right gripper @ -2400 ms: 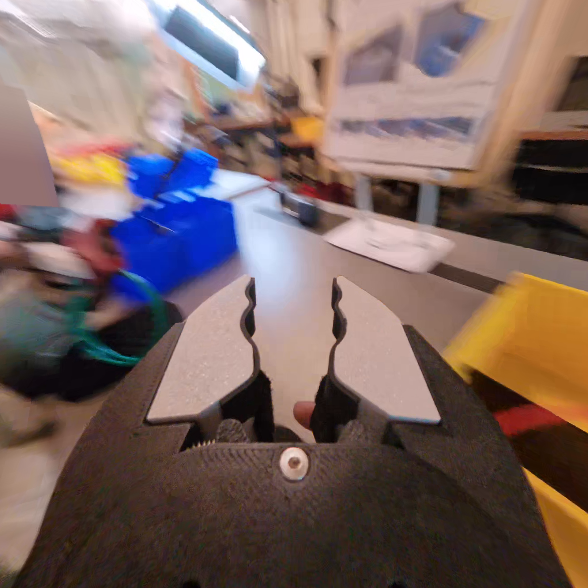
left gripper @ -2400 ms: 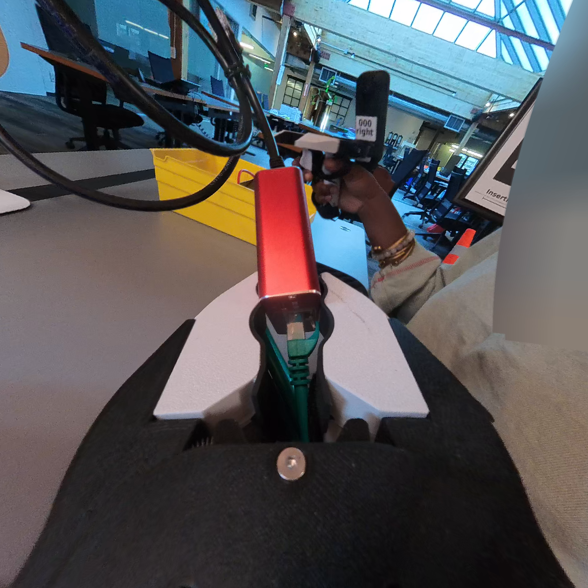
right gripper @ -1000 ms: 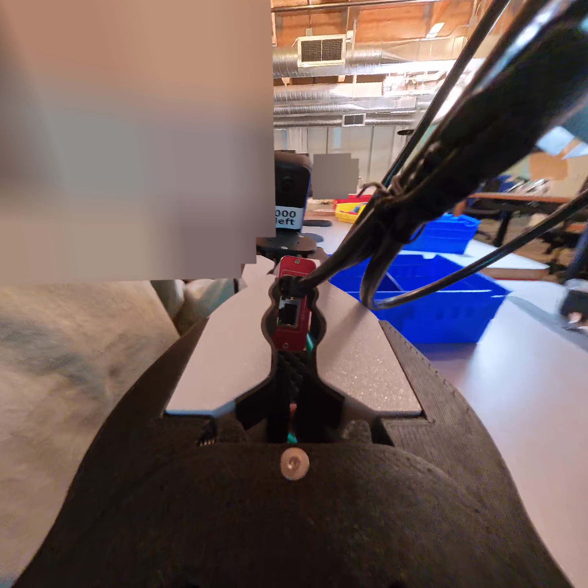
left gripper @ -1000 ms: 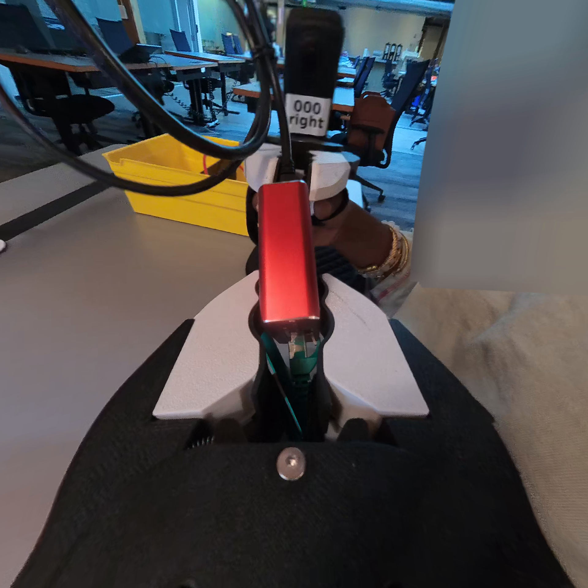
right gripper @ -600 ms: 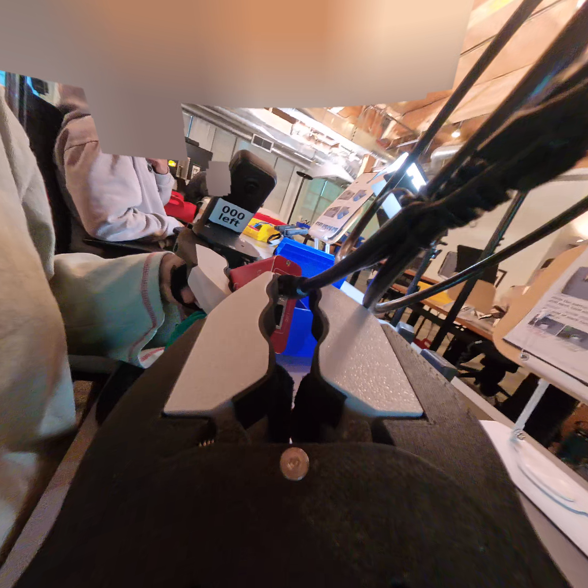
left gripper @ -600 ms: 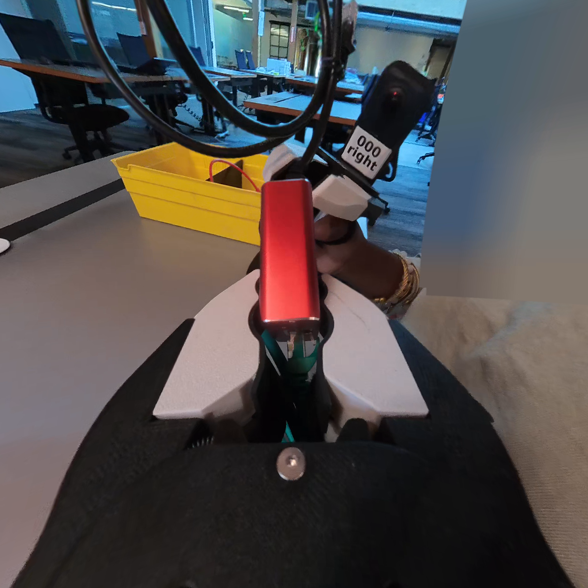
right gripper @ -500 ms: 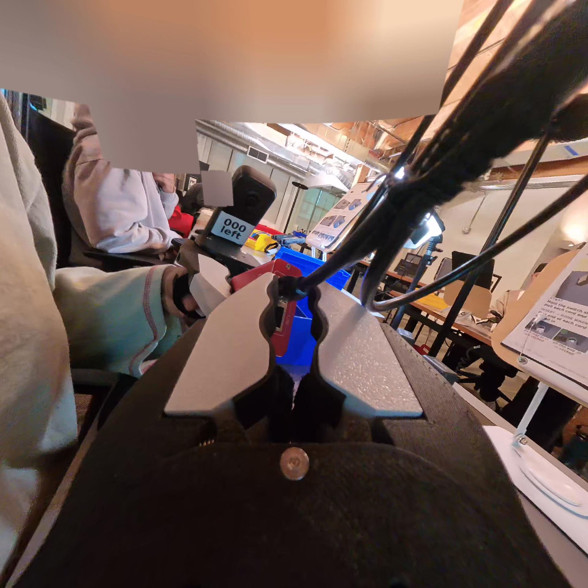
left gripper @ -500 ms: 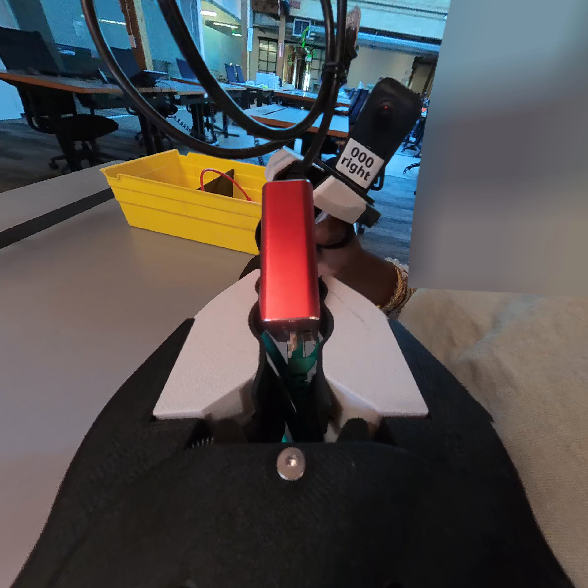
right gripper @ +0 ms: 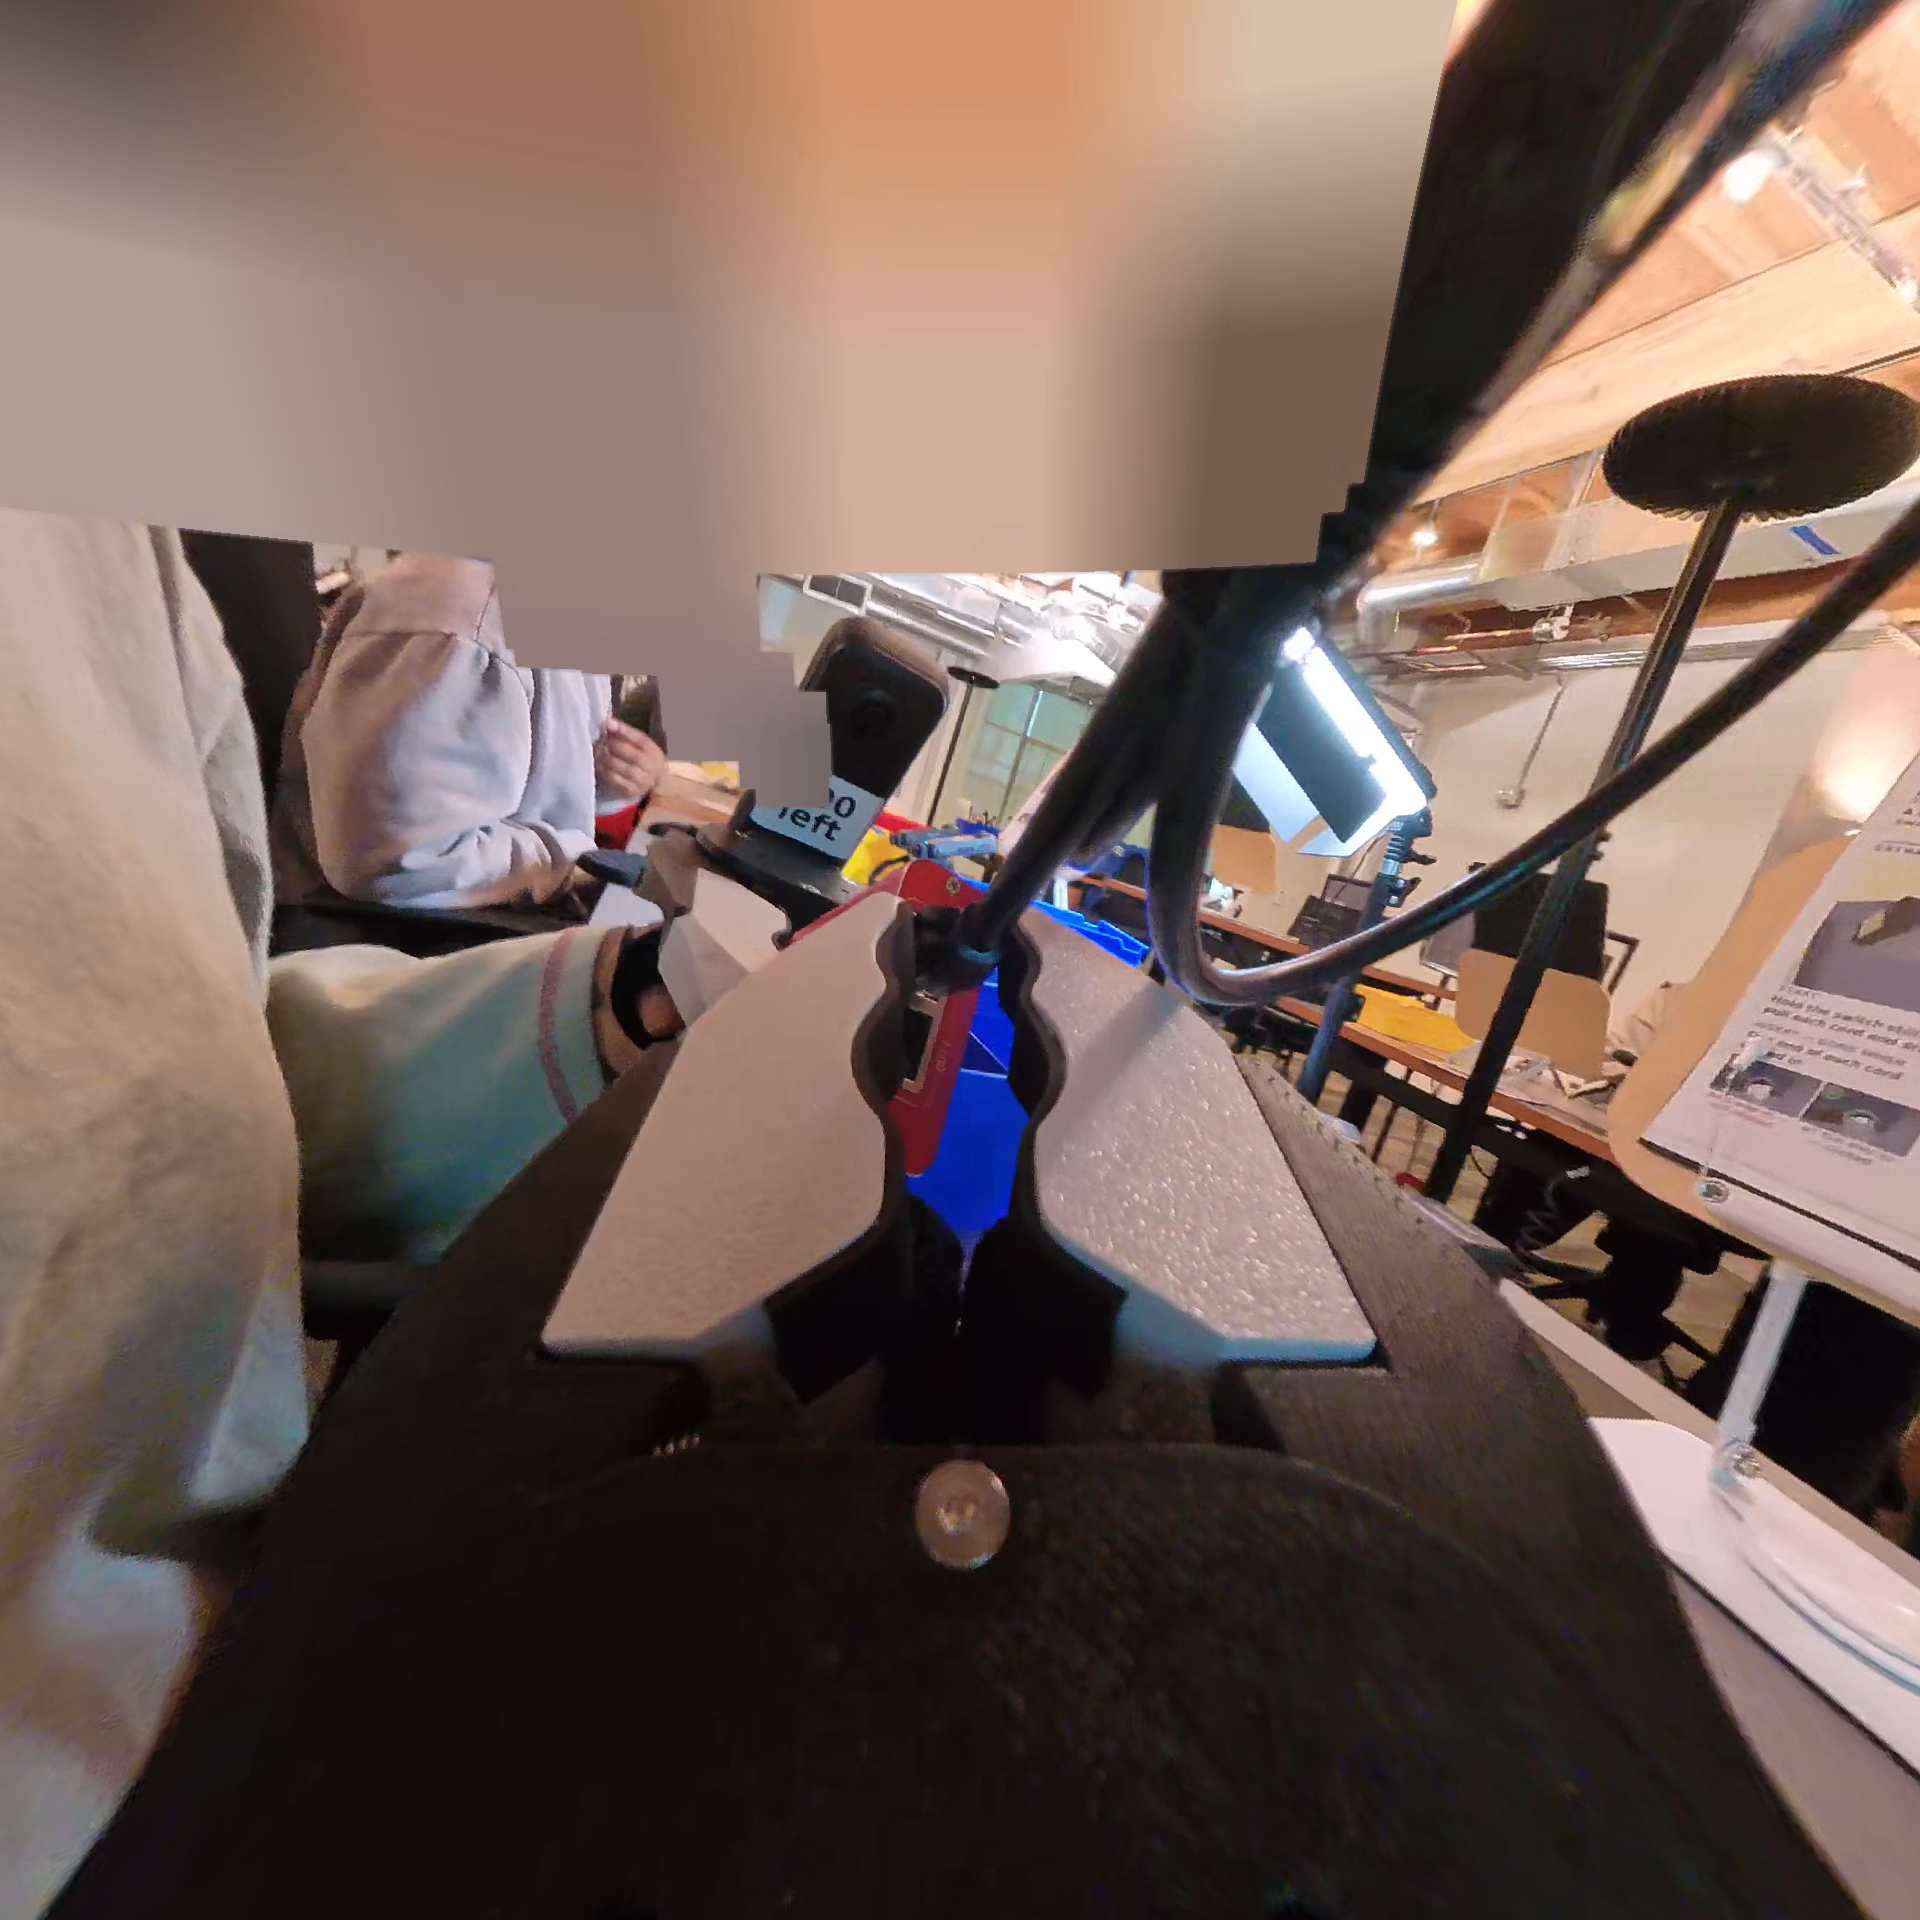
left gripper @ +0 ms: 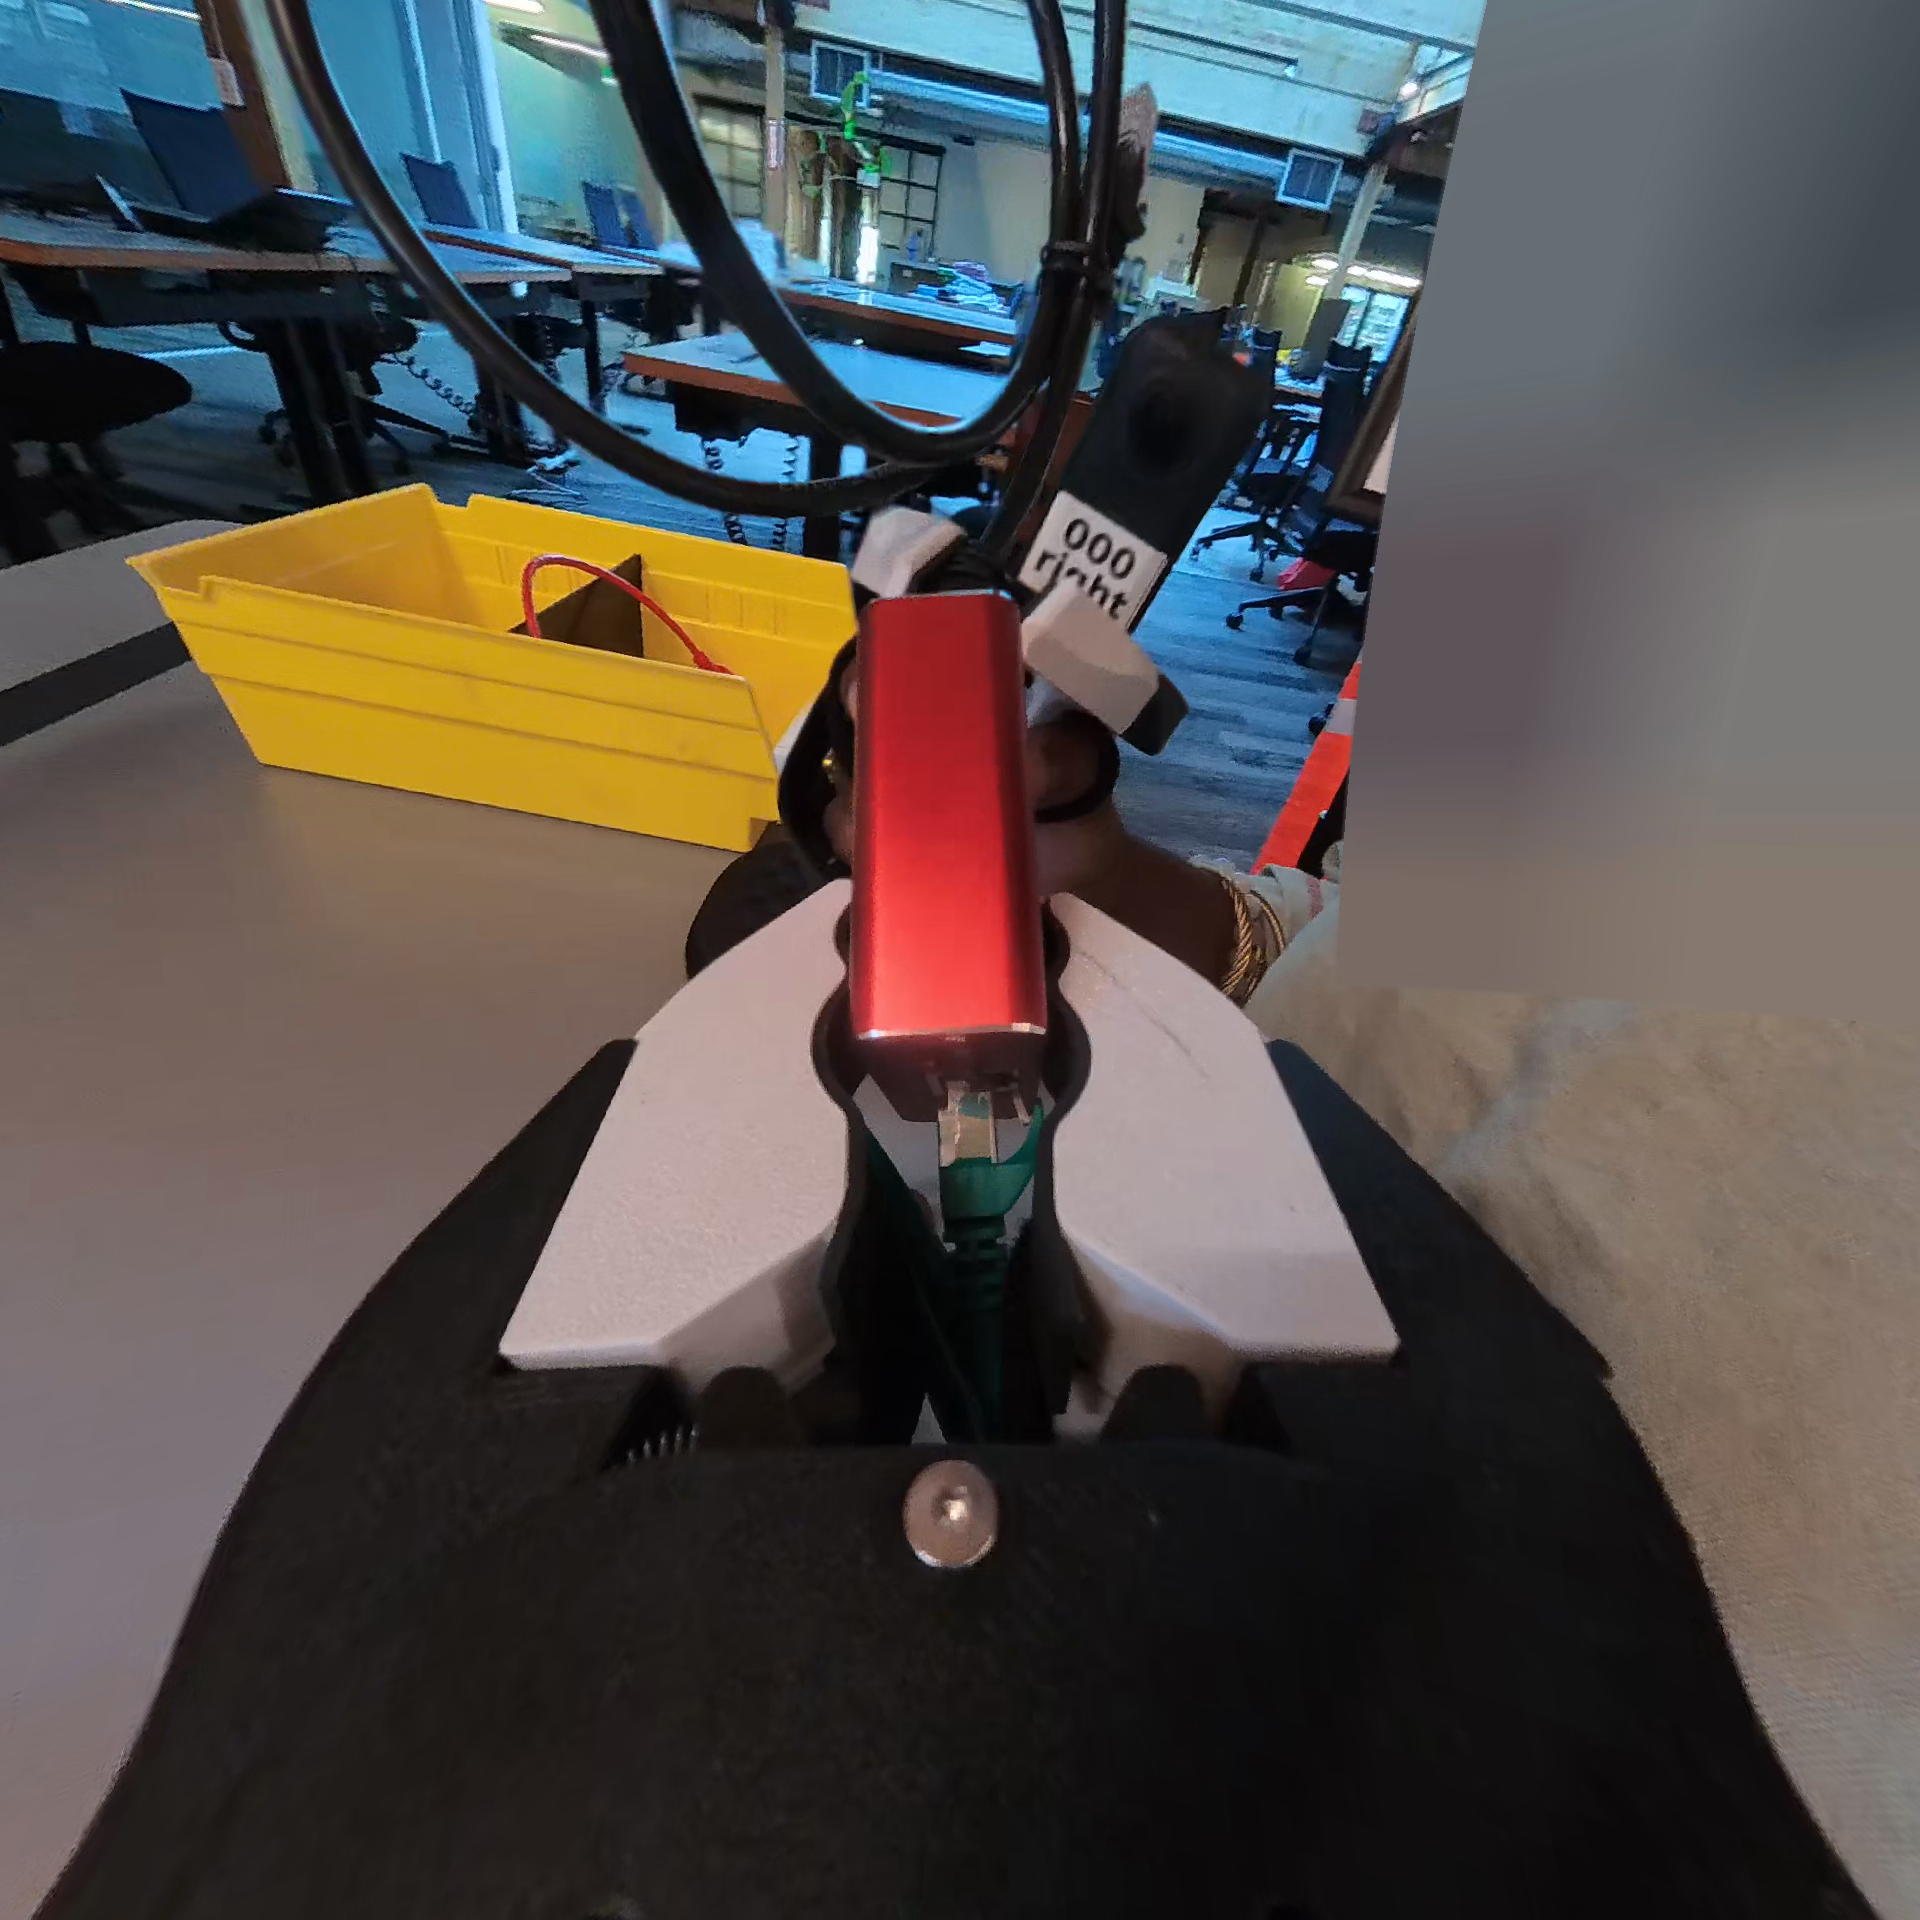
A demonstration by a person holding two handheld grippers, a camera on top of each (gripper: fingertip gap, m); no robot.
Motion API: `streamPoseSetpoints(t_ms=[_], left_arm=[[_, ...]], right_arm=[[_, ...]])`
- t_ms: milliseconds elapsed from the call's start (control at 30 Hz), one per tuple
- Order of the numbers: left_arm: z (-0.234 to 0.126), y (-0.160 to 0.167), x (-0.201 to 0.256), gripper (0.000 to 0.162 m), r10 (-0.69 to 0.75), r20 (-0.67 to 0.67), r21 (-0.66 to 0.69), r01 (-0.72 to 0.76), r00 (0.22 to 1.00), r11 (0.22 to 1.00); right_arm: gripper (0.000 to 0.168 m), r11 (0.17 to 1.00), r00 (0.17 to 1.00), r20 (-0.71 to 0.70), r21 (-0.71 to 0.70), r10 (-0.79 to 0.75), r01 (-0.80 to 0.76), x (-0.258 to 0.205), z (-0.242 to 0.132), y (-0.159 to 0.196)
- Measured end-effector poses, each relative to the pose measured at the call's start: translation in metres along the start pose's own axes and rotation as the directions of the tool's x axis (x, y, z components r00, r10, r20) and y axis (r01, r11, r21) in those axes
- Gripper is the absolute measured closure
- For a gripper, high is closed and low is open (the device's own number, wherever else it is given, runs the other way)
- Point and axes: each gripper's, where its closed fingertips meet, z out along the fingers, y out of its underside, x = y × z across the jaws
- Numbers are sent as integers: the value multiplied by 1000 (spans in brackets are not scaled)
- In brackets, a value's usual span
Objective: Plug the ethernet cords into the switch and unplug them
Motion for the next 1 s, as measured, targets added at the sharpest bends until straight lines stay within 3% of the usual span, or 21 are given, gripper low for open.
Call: streamPoseSetpoints(t_ms=[233, 300, 367, 733, 900, 1000], left_arm=[[0, -3, 5, 134, -76, -157, 64, 87, 985, 994], [-2, 4, 2, 134, -74, -142, 26, 79, 987, 997], [-3, 9, -2, 134, -77, -98, -21, 75, 992, 997], [0, 16, -8, 133, -1, 0, -103, 1, 1000, 995], [2, 17, -7, 133, 22, 4, -117, -22, 1000, 993], [1, 18, -11, 134, 69, 53, -142, -61, 996, 988]], right_arm=[[155, 985, 989, 63, 104, 132, -138, -2, -4, -3], [155, 992, 990, 88, 41, 113, -117, -2, -4, 4], [155, 977, 968, 145, -86, 206, -195, -2, -7, 14], [149, 910, 905, 179, -234, 385, -341, -3, -11, 24], [153, 913, 908, 187, -246, 375, -326, -4, -13, 24], [153, 950, 965, 161, -266, 209, -162, -3, -14, 29]])
